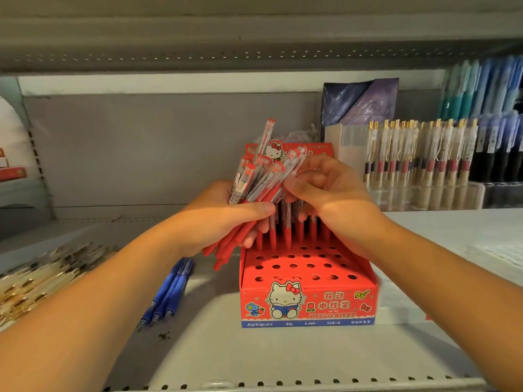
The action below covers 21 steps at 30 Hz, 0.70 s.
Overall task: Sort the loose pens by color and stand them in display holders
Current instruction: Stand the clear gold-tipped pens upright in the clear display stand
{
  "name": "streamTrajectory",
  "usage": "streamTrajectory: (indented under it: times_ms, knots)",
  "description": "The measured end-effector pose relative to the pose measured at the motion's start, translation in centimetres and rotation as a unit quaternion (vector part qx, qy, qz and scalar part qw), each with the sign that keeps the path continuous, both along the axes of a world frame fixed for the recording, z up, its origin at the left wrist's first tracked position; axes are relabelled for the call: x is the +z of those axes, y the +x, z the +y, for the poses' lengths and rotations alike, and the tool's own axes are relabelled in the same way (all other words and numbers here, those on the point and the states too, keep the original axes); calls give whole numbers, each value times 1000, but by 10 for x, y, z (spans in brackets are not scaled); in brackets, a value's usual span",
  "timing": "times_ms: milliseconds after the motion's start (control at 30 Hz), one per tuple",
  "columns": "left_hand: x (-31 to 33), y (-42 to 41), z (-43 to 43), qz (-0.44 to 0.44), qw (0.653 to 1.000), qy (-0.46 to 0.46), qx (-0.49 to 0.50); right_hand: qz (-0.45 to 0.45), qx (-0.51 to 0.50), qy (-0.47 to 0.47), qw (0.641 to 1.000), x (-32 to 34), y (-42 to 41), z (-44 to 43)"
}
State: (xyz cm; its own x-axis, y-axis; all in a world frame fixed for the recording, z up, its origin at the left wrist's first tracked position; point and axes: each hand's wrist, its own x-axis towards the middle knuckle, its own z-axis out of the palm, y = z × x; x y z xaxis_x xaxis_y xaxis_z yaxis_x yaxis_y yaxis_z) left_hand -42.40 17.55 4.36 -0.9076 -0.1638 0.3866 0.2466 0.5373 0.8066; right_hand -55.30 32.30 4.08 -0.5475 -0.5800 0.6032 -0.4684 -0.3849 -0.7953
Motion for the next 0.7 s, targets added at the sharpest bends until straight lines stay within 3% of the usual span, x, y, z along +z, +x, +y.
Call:
streamTrajectory:
  times_ms: [400,700]
  knots:
    - [-2,-1,-4,-9,997,57,55,-44,39,-53,997,4,5,0]
    - [1,-3,-1,32,997,30,60,-2,-20,-108,994,13,1,8]
